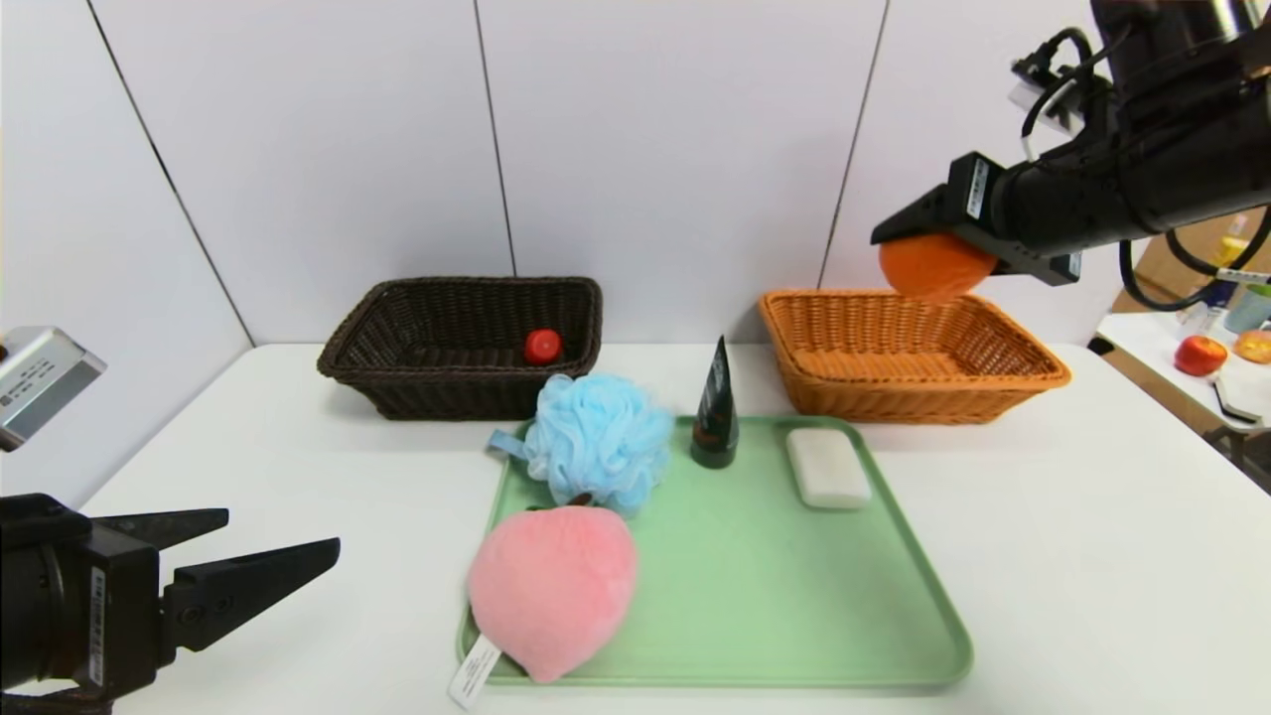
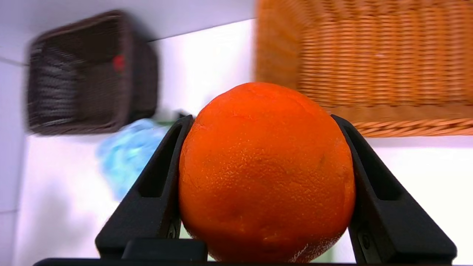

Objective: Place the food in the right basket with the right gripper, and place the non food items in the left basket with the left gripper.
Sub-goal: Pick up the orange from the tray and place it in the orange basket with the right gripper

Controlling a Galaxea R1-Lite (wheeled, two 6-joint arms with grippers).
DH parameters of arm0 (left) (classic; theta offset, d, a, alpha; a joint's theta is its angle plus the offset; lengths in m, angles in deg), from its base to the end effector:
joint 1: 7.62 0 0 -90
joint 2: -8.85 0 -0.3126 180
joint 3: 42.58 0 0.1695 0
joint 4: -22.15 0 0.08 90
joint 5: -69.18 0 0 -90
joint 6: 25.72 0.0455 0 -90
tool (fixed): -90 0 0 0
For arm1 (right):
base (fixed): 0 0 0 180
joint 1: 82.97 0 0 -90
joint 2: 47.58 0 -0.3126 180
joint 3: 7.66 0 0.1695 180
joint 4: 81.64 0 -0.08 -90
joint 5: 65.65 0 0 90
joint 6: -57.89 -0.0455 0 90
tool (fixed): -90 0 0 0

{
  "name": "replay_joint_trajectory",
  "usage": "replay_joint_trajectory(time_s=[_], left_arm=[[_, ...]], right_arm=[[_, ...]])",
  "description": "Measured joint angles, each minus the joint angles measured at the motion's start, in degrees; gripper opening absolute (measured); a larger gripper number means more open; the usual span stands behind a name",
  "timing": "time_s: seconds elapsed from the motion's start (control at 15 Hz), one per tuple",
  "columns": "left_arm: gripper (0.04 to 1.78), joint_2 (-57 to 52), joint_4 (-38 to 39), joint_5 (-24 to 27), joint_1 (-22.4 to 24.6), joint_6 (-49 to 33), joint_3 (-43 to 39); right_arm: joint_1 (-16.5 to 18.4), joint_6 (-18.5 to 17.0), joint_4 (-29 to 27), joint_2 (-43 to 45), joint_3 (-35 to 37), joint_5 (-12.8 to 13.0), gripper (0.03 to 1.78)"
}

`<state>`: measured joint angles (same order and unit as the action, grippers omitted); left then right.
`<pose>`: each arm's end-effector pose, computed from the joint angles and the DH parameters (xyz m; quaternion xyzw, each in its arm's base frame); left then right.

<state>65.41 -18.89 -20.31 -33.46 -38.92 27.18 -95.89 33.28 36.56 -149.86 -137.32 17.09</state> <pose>0.0932 -0.0456 0.2410 -0.0562 0.2586 -0.1928 0.9449 0.3108 0.0772 0.3127 0.1862 0.3244 0.1005 0.9220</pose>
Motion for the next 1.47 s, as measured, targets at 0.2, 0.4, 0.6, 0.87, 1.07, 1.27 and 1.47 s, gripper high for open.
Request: replay_joint_trajectory(time_s=[0.2, 0.4, 0.6, 0.87, 1.07, 1.27, 1.47], left_arm=[[1.69, 0.09, 0.11, 0.0, 0.0, -0.02, -0.02], [1.69, 0.06, 0.2, 0.01, 0.0, -0.07, -0.33], [1.69, -0.27, 0.35, -0.05, 0.07, -0.16, -1.1], [1.69, -0.74, 0.46, -0.1, 0.11, -0.16, -2.18], [1.69, -0.82, 0.46, -0.07, 0.1, -0.16, -2.36], [1.69, -0.79, 0.46, -0.02, 0.07, -0.16, -2.45], [1.69, -0.77, 0.46, -0.02, 0.1, -0.13, -2.45]], right_arm=[[4.38, 0.91, 3.67, -5.57, 0.63, 2.0, 1.15], [7.44, 3.97, 9.19, -11.31, 0.83, 4.79, 1.15], [9.98, 5.46, 14.73, -16.46, 0.8, 7.38, 1.15], [12.18, 5.41, 20.04, -21.11, 0.39, 7.59, 1.15], [12.87, 5.38, 20.1, -23.08, 0.3, 7.68, 1.15], [13.36, 5.4, 19.97, -24.08, 0.3, 8.31, 1.21], [13.41, 5.27, 20.18, -24.45, -0.13, 9.13, 1.37]])
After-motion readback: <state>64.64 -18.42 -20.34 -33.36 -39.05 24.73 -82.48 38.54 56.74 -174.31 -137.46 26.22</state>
